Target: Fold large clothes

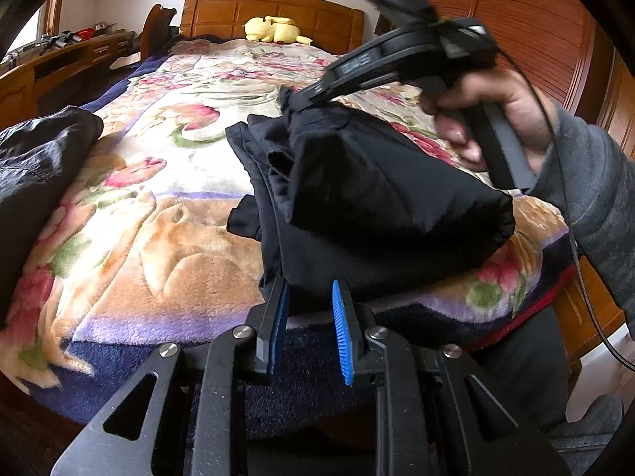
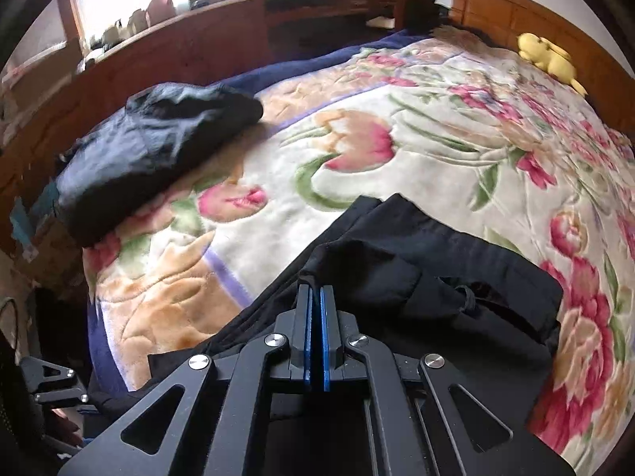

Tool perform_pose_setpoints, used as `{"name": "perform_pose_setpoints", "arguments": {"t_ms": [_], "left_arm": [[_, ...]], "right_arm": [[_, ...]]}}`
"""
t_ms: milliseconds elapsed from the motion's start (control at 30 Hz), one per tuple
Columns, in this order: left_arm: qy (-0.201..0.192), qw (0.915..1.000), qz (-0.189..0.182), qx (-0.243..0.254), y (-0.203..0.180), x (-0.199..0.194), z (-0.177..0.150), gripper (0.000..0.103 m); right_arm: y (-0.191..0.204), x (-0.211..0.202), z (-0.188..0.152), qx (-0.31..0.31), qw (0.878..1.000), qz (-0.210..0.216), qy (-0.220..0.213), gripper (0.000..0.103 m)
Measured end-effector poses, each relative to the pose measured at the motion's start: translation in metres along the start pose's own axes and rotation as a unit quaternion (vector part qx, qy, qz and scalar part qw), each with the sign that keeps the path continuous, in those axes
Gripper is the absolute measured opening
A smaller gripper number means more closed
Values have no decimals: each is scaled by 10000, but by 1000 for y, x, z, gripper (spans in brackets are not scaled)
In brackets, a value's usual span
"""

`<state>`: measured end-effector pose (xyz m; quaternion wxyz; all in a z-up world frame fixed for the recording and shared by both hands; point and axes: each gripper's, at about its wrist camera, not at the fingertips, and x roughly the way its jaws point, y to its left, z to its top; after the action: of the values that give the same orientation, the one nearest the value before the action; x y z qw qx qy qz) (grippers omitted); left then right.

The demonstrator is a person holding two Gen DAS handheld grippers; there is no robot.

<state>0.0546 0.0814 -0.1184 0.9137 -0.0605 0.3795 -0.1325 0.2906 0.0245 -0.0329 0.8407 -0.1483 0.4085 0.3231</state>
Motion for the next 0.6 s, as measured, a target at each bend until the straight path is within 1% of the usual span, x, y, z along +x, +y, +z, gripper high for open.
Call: {"name": "perform_pose_setpoints", "arguments": {"t_ms": [33,67,100,133,167,200,267,333,400,433,500,600], "left_arm": [[13,10000,9,7,-1,2,0,23],[10,10000,17,4,0,2,0,23],[15,10000,24,-13,0,3,0,23],[20,10000,29,-30,1,4,0,23],[5,10000,45,-56,1,4,1,23],[-10,9999,71,-75,2,4,1,23],[-20,9999,89,-126,4,4,0,23],[-20,9998,101,-186,7,4,-1,23],[-30,9994,250,-229,10,5,-3,24],[-15,9993,244,-267,12,5,-3,24],[-2,9989,116,-446,17,8,-5,24],[22,9991,68,-430,18,9,-3,24]], "right_arm": [[-3,-7,-2,56,10000,39,-45,5],[-5,-14,-4,111,9999,49,-102,8],[-10,-23,-9,167,9997,38,-193,15],[-15,-30,-14,207,9994,-51,-264,20],[-22,-40,-20,263,9988,-181,-379,31],[-28,-48,-25,315,9980,-263,-470,40],[-42,-61,-39,440,9969,-353,-541,46],[-57,-68,-53,547,9960,-503,-504,51],[-72,-72,-67,641,9946,-683,-452,55],[-77,-71,-72,697,9940,-724,-427,55],[-88,-70,-85,830,9931,-752,-354,57],[-97,-66,-99,970,9918,-765,-318,59]]}}
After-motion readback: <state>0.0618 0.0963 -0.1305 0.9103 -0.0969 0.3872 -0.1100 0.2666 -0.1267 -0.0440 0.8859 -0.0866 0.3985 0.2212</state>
